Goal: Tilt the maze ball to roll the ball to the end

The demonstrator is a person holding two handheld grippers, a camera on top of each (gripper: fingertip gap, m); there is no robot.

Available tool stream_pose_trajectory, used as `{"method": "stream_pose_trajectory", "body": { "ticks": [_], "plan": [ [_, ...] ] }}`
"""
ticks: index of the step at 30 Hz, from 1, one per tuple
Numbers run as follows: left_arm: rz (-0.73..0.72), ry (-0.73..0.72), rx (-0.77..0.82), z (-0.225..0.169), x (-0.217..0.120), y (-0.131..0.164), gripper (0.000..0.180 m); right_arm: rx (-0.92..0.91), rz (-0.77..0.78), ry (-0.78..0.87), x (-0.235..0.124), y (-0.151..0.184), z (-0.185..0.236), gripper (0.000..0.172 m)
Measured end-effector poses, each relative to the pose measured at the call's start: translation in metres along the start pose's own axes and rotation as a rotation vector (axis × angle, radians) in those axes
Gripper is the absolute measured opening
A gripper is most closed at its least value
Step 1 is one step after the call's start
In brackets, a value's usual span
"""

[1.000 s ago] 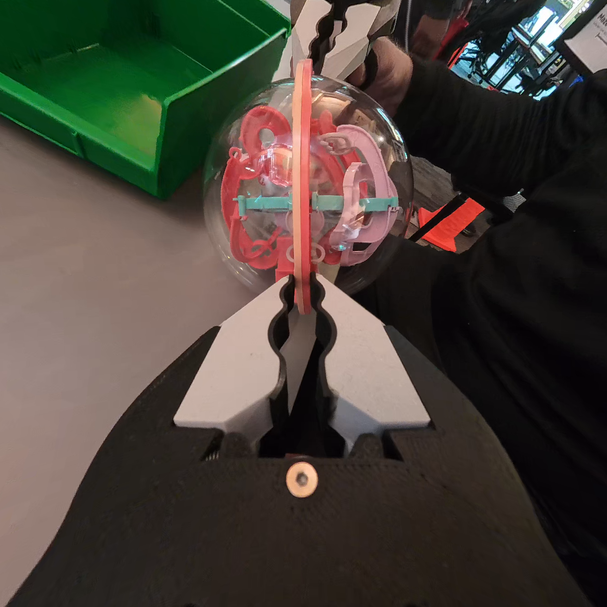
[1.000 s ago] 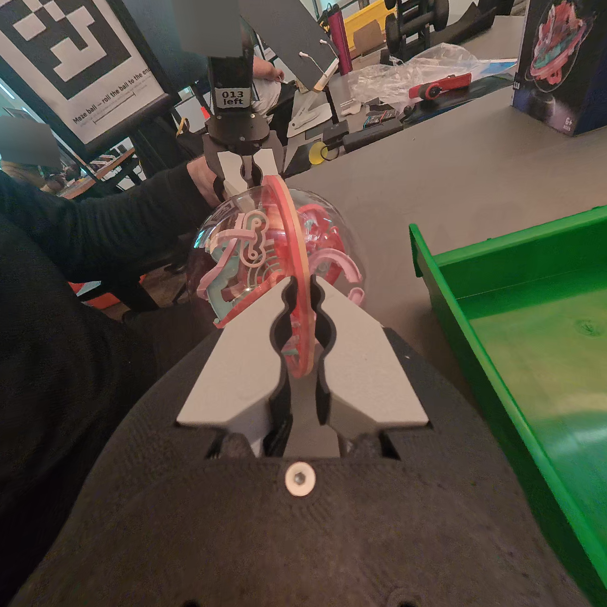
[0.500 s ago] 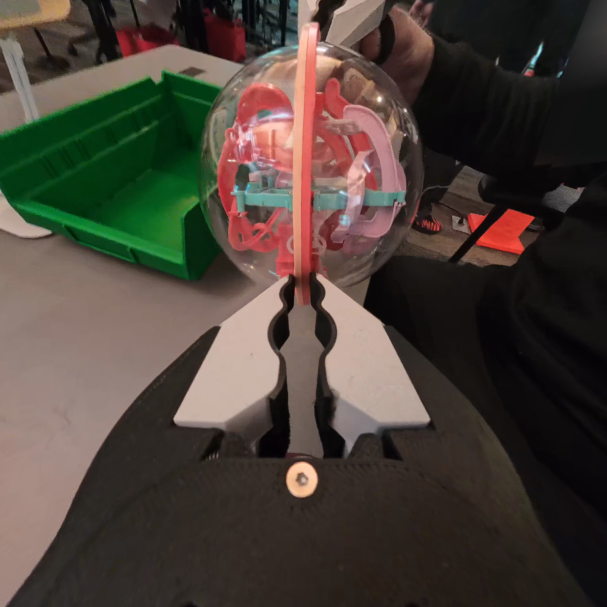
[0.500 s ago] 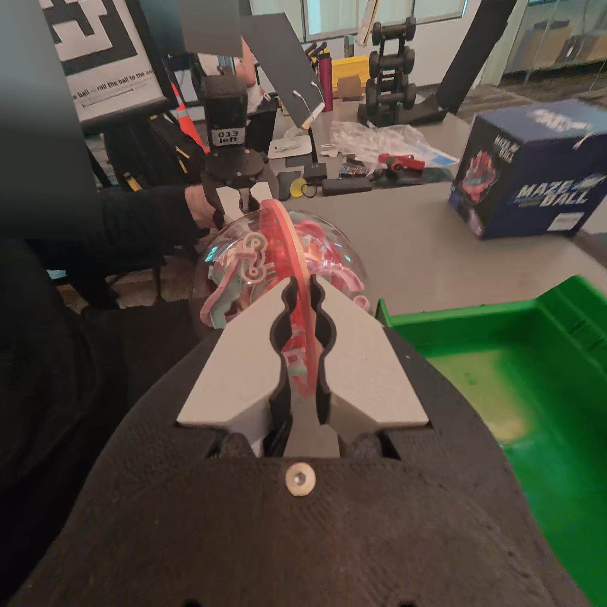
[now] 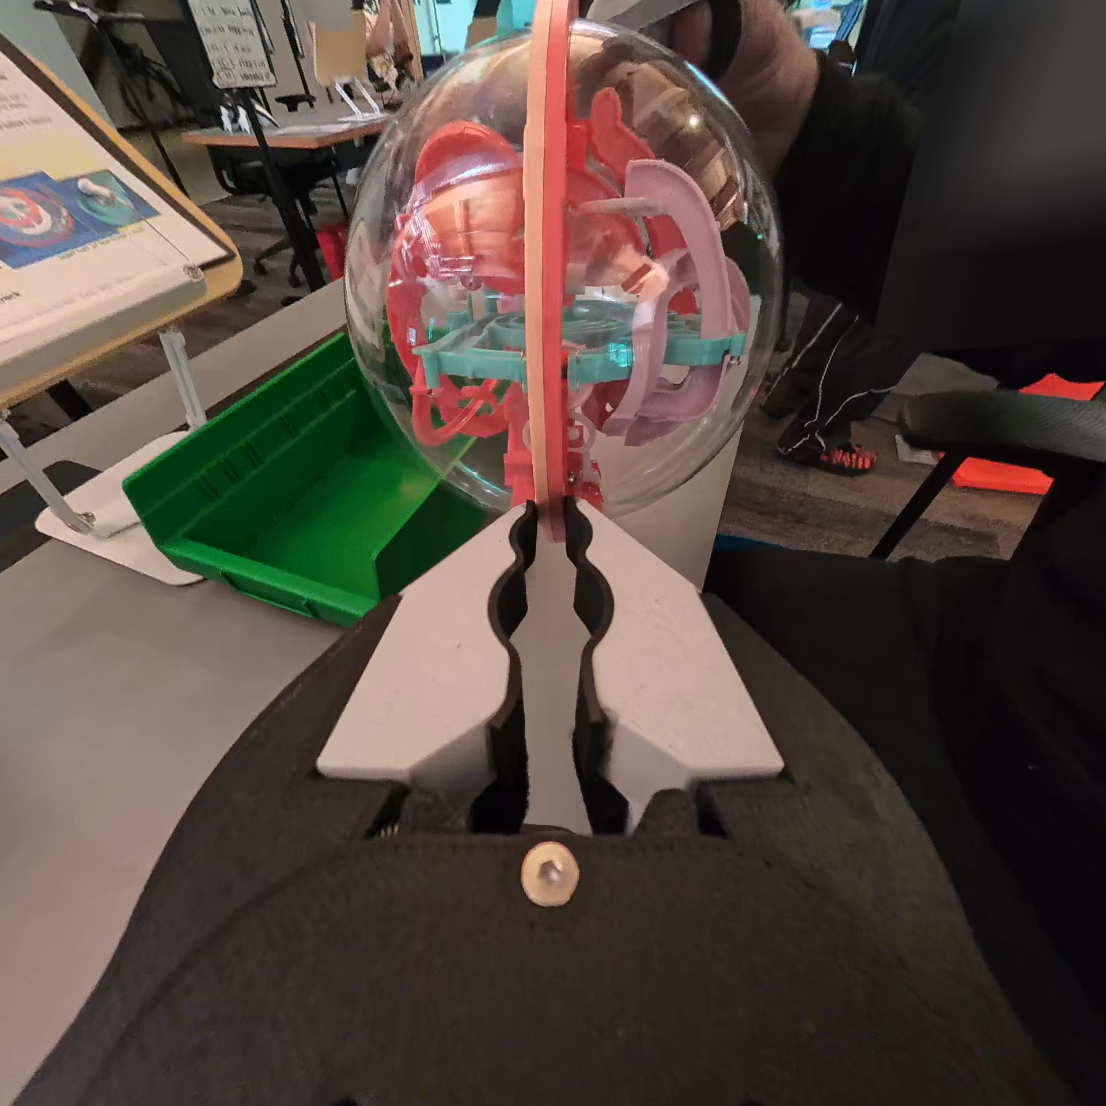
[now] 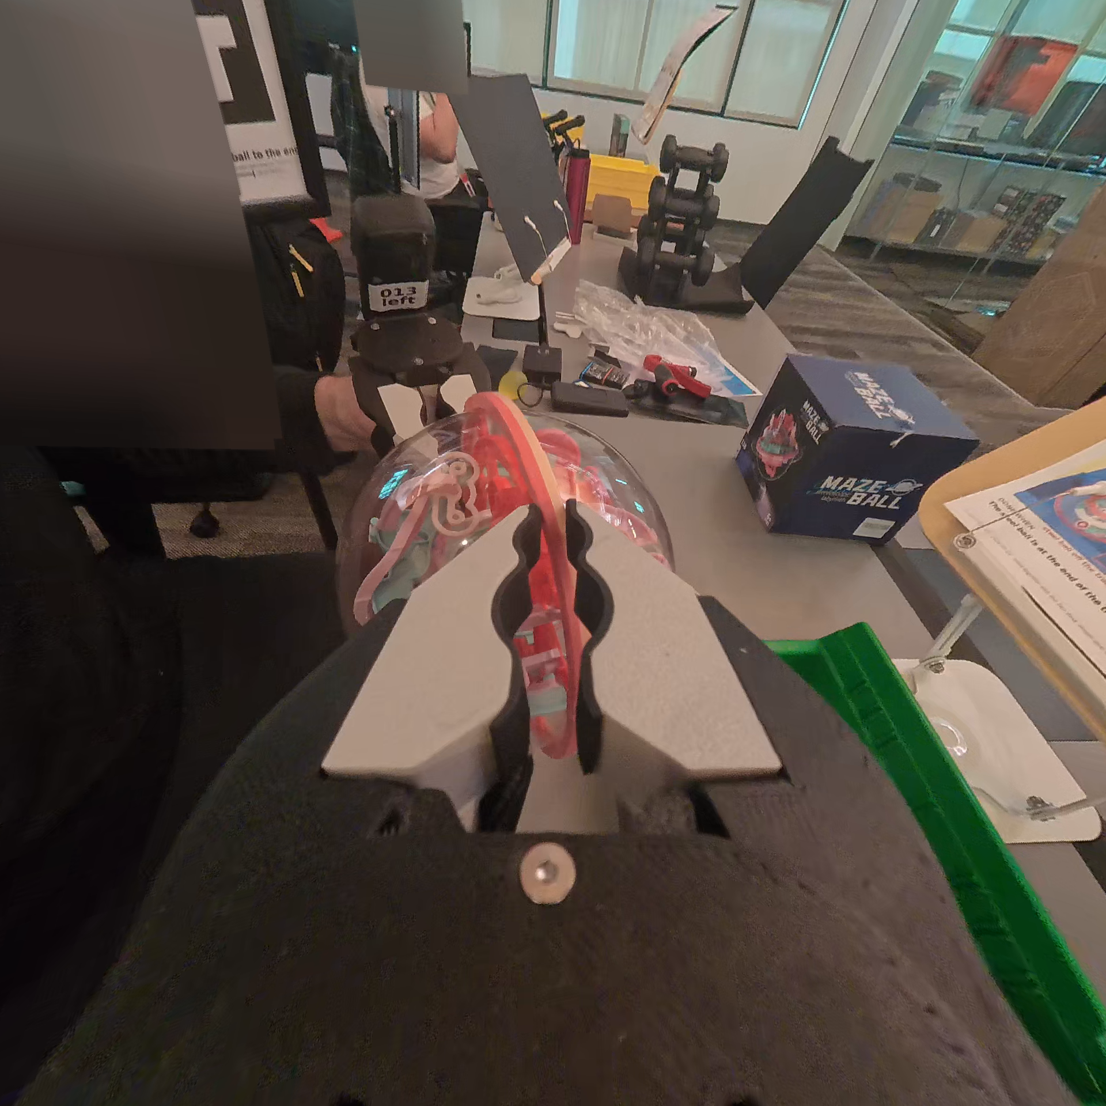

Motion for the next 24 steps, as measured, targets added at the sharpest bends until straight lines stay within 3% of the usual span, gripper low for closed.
{"method": "stream_pose_trajectory", "body": {
  "ticks": [11,24],
  "plan": [
    [-0.118,0.170,-0.208,-0.011,0.012,-0.007,0.007,0.089,0.061,-0.001,-0.012,-0.023,-0.004,0.007],
    [-0.210,0.363,-0.566,-0.019,0.041,0.026,0.006,0.312,0.103,-0.041,-0.009,0.013,-0.020,0.007]
  ]
}}
Point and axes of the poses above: each gripper's, where its closed fingertips meet, x out along the fingers, y out of its underside, z = x × y across the jaws, the point moved 6 cm from there along -x, back along the fingers, and after that the axes turned 8 degrees about -x, right-handed, at the moved point
